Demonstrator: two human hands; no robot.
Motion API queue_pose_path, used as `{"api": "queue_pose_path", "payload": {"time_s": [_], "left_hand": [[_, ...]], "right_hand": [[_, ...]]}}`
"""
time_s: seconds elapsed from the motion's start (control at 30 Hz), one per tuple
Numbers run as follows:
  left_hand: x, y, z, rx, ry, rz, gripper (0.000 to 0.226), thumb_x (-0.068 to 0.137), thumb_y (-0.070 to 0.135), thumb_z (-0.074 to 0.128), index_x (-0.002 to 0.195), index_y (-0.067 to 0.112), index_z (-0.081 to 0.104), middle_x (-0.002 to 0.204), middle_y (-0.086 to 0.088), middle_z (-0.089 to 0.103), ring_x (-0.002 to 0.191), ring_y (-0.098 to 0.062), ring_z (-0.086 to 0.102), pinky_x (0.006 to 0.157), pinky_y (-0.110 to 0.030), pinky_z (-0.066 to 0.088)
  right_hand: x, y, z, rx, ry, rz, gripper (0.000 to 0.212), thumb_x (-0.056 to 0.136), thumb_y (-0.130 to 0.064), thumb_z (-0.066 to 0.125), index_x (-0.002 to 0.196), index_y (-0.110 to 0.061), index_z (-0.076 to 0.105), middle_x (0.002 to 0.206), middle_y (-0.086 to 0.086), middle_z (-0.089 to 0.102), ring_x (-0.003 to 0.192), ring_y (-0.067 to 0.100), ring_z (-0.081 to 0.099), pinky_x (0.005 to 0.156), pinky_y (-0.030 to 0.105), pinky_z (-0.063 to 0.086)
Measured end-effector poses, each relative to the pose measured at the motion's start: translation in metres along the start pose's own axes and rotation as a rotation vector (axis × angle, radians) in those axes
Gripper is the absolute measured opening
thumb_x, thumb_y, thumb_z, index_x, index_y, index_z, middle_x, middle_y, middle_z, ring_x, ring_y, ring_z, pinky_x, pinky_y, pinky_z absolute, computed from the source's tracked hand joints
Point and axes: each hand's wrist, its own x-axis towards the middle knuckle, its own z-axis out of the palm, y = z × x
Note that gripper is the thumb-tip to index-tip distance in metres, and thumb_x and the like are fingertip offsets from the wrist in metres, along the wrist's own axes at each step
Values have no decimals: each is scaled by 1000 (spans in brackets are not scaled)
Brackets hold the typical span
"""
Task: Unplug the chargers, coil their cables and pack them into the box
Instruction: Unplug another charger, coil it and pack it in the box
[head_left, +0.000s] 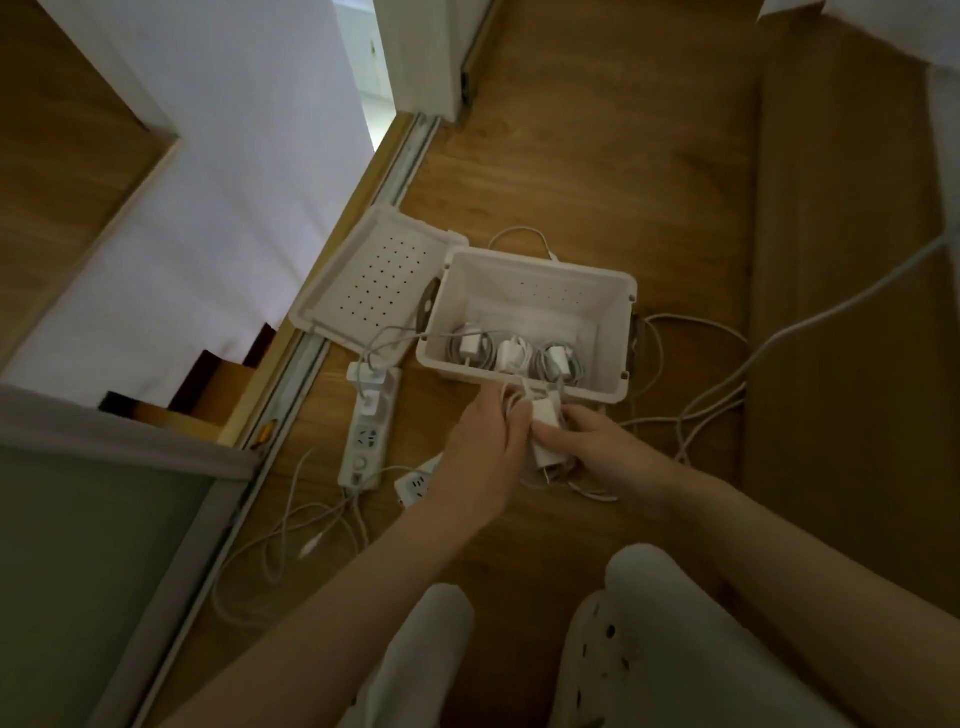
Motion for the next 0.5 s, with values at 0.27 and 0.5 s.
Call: {"api": "queue_pose_path", "payload": {"time_s": [0.27,0.5], "left_hand": [[81,-44,-16,485,124,156,41,97,29,46,137,17,42,137,-5,43,124,-23,41,104,-39,35],[121,-116,-15,791,32,171,43,100,26,37,142,13,39,142,-6,44,136,-24,32,107,-41,27]], "right_hand": [[72,-5,-52,-151,232,-135,20,94,-26,50,114,-23,45,100,-9,61,84,1,61,64,12,47],[180,-20,-78,-376,512,-255,43,91,-40,52,125,-15,46,113,2,60,101,18,58,86,35,48]]}}
